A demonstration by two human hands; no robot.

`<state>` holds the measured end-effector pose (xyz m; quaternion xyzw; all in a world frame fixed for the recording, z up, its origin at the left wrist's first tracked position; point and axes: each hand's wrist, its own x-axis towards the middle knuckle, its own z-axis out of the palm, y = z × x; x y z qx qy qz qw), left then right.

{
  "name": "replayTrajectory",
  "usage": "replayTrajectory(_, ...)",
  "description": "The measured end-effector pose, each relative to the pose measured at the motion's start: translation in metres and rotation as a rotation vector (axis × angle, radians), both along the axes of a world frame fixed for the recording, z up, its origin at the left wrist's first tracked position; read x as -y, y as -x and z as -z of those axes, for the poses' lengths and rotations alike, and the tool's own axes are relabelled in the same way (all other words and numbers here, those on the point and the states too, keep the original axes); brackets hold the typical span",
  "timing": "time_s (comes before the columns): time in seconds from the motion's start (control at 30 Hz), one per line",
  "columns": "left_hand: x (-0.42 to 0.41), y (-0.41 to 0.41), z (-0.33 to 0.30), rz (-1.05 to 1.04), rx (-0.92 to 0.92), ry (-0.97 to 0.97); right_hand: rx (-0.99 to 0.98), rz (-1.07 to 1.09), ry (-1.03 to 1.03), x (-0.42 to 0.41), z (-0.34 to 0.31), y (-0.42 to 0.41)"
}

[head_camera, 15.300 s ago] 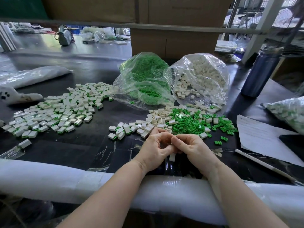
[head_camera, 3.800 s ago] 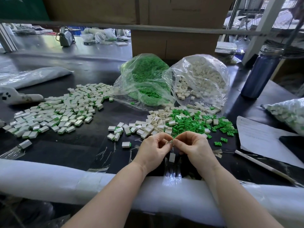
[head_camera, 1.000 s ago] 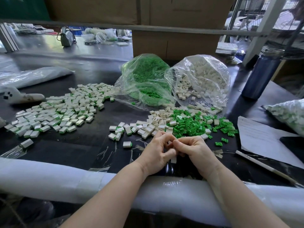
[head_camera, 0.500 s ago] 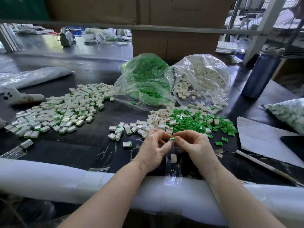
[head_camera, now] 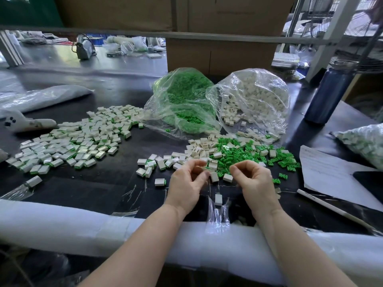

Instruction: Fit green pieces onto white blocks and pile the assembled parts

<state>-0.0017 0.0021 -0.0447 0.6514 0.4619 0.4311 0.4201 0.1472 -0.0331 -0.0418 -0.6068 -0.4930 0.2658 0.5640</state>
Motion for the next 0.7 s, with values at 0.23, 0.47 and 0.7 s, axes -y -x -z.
replayTrajectory(0.23,-0.010,0.009,0.002,-0.448,-0.014,-0.150,0.062,0.285,0.035,-0.003,0.005,-0.010)
replayTrajectory(0.47,-0.016,0.013,0.006,-0.577,-0.117,-0.024,0.182,0.403,0.154,-0.004,0.007,-0.014)
replayTrajectory(0.7,-0.012,0.011,0.004,-0.527,-0.335,0.047,0.336,0.429,0.305,-0.003,0.006,-0.013)
